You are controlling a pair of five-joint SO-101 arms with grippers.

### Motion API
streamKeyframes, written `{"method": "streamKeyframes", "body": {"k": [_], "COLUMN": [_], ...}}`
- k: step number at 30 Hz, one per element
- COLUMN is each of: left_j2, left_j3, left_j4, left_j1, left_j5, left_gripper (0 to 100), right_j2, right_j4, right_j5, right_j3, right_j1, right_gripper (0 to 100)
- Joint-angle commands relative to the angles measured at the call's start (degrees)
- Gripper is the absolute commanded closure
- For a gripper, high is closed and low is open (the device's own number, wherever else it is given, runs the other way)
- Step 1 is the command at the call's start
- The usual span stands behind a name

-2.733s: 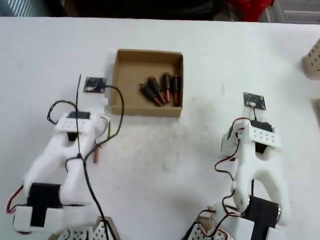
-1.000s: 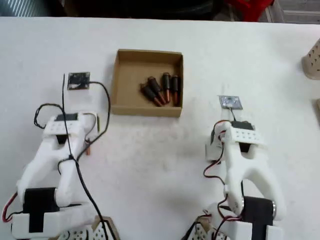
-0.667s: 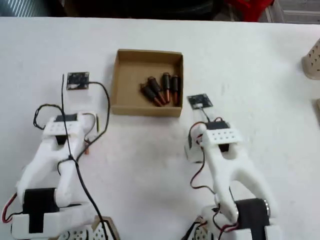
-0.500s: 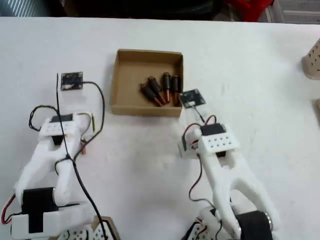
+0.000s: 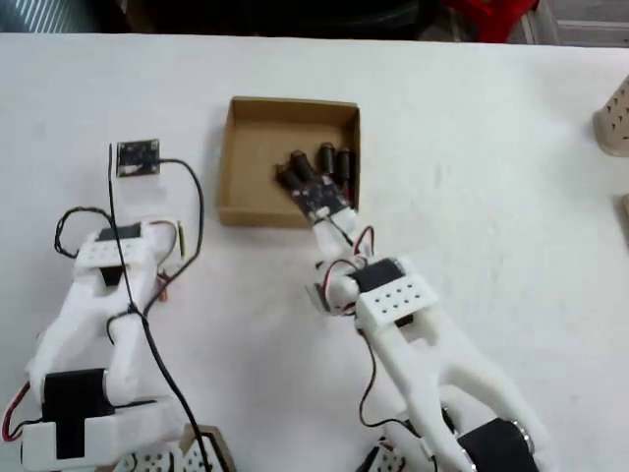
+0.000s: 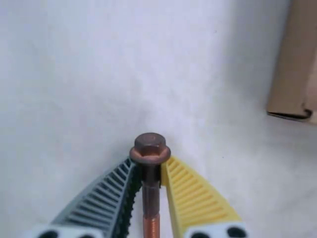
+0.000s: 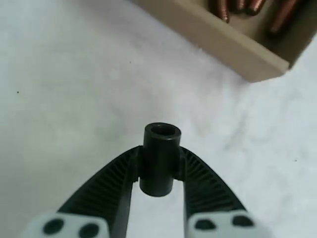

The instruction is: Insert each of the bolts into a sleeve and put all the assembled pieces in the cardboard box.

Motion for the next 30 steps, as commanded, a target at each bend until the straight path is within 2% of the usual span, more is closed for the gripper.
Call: {"method": "streamKeyframes", "body": {"k": [1, 7, 11, 16, 23, 30], "left_j2": [-2.77, -2.77, -2.77, -2.77, -2.77, -2.77], "left_j3": [-0.35, -0.35, -0.35, -0.35, -0.35, -0.35], "left_j4": [-1.41, -1.41, -1.58, -1.67, -1.76, -1.76], "left_j1": [-0.48, -0.48, -0.48, -0.48, -1.19, -1.19], "left_j5": [-0.35, -0.35, -0.35, -0.44, -0.44, -0.44], "left_gripper": [98, 98, 98, 98, 98, 98], "right_j2": [0.04, 0.13, 0.04, -0.04, 0.48, 0.48], "right_j4": [-3.74, -8.04, -12.26, -31.6, -62.11, -75.56], "right_j5": [0.18, -1.41, -13.45, -25.14, -25.76, -25.76], "right_j3": [-0.35, -0.35, 1.58, 10.37, 22.95, 27.52], "right_j1": [-1.27, -1.63, -2.59, -4.44, -5.85, -8.92], "right_gripper": [98.1, 98.1, 98.1, 98.1, 98.1, 98.1]}}
